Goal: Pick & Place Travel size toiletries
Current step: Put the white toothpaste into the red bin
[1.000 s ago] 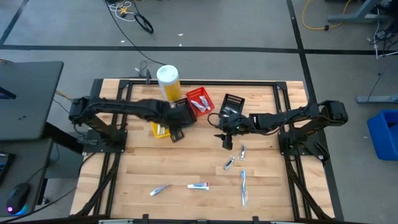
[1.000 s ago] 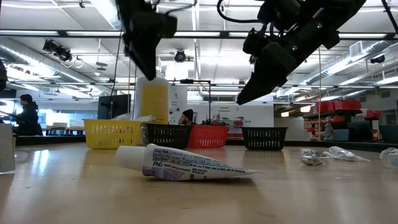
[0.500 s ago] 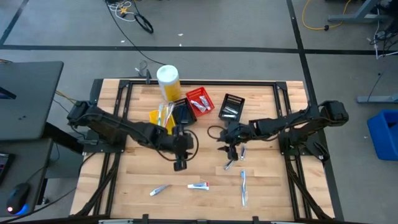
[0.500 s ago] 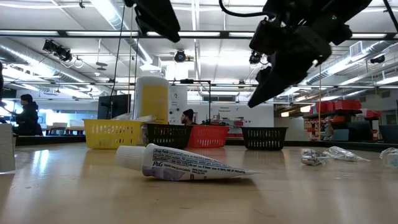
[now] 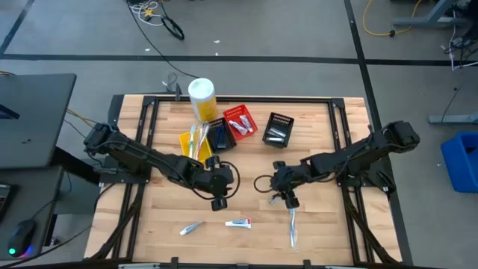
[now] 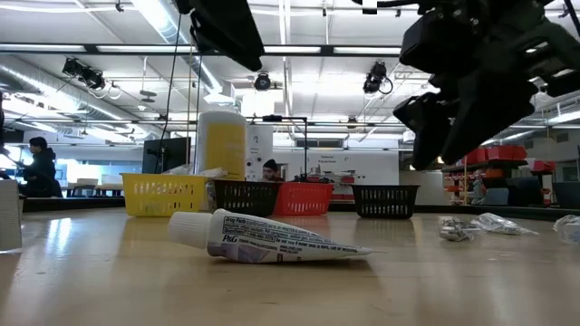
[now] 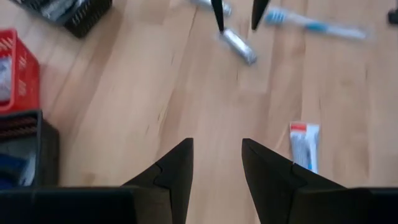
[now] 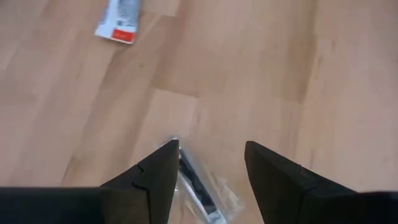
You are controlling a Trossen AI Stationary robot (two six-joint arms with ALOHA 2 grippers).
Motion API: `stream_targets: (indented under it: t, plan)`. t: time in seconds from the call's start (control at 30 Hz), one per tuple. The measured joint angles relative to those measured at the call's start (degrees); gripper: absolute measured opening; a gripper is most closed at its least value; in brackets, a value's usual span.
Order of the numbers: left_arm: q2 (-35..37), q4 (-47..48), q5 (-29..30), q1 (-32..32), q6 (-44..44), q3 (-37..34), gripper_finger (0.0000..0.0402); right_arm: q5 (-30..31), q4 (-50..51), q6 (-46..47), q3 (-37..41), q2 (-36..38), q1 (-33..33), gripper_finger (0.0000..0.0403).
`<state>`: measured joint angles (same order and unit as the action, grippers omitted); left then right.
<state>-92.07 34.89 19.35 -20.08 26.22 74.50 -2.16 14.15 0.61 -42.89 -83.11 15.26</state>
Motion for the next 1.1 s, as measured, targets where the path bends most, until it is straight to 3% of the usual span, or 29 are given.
stream_targets:
  t: [0.3,0.77,1.1]
  plan:
    - [0.0,-4.6,1.0,0.2,-1.8,-0.8,0.0146,0.6,6.0,0.0,0.0,0.0,1.8,0.0198]
    - [0.0,-4.9,1.5,0.3,-1.6,-0.8,0.0146,0.5,4.9,-3.5,0.0,-1.6,4.3,0.0192]
    - [0.1,-1.5,-8.8,-3.1,8.7,-0.8,0.0146,0.6,4.4,-2.6,0.0,-2.0,4.3,0.0189]
